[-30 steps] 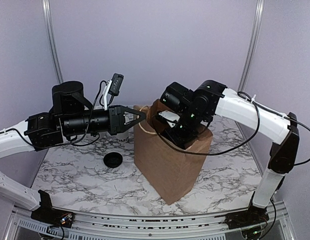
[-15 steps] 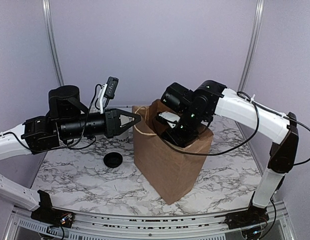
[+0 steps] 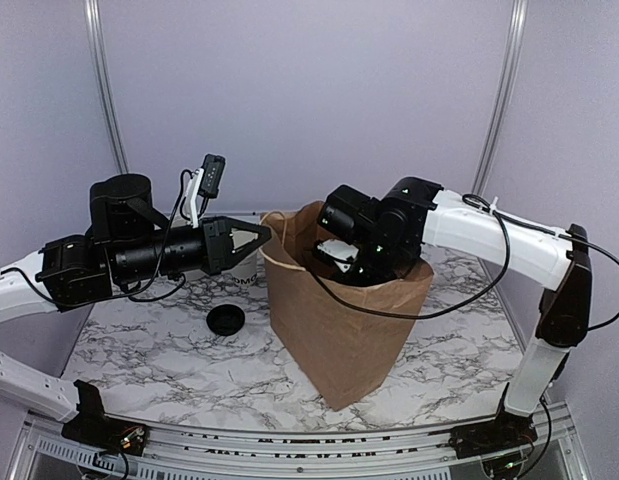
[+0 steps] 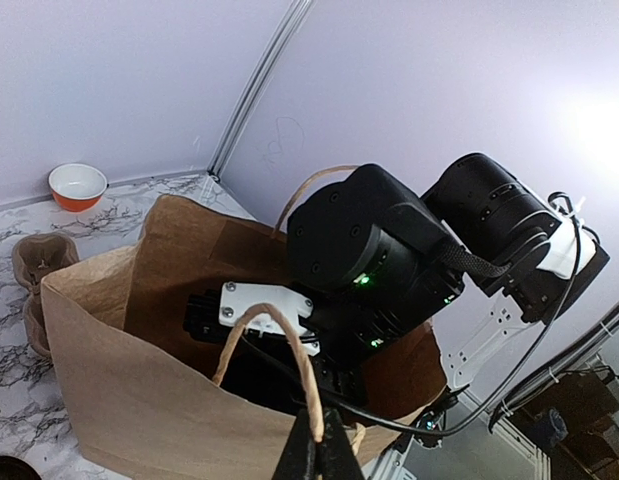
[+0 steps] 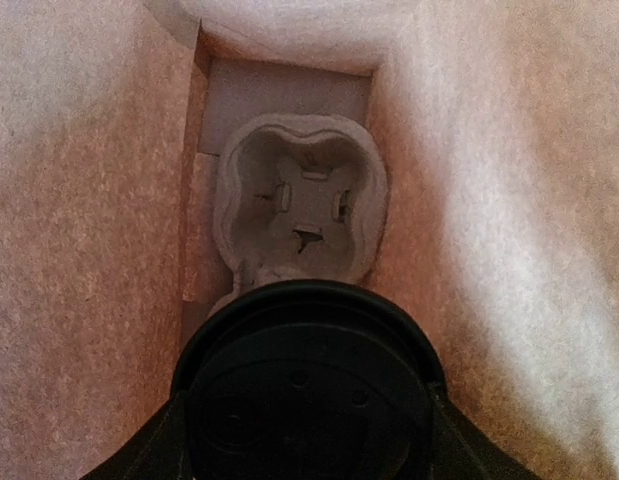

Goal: Pack the takeout coffee

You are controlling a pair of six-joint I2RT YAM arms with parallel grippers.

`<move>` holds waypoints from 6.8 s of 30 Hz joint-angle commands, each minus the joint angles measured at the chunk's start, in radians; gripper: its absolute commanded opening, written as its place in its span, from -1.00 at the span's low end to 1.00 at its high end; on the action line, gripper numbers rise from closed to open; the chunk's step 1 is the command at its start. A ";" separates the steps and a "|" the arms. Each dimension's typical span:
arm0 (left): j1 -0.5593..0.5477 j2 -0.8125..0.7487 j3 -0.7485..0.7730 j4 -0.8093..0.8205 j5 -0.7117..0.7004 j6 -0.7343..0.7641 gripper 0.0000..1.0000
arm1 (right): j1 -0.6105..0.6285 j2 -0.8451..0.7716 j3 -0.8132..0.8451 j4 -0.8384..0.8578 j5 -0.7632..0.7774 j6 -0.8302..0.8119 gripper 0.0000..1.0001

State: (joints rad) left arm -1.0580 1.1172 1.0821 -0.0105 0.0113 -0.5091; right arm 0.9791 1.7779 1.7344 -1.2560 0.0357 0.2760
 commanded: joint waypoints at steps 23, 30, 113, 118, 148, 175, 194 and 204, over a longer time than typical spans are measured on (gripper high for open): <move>0.002 0.013 0.012 -0.056 -0.172 -0.005 -1.00 | 0.069 -0.035 0.077 -0.070 0.022 0.071 0.03; 0.003 0.021 0.012 -0.059 -0.196 -0.017 -1.00 | 0.073 -0.090 -0.077 0.005 -0.012 0.094 0.04; 0.002 0.074 0.085 -0.014 0.008 0.016 -1.00 | 0.095 -0.030 0.238 0.039 0.100 0.099 0.76; 0.001 0.084 0.100 -0.016 0.013 0.014 -1.00 | 0.088 -0.049 0.238 0.065 0.136 0.100 0.76; 0.003 0.144 0.169 -0.023 -0.004 -0.011 -0.79 | 0.042 -0.191 0.205 0.432 0.146 0.024 0.78; 0.113 0.088 0.279 -0.307 -0.251 0.003 -0.24 | -0.079 -0.421 0.057 0.710 0.227 -0.140 1.00; 0.571 0.106 0.203 -0.512 -0.349 -0.028 0.60 | -0.386 -0.549 -0.180 0.756 -0.060 -0.098 1.00; 0.656 0.305 0.321 -0.550 -0.342 0.060 0.61 | -0.403 -0.611 -0.244 0.761 -0.066 -0.090 0.99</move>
State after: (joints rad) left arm -0.4335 1.3895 1.3540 -0.5209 -0.3397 -0.4850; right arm 0.5854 1.1995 1.5005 -0.5232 -0.0193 0.1741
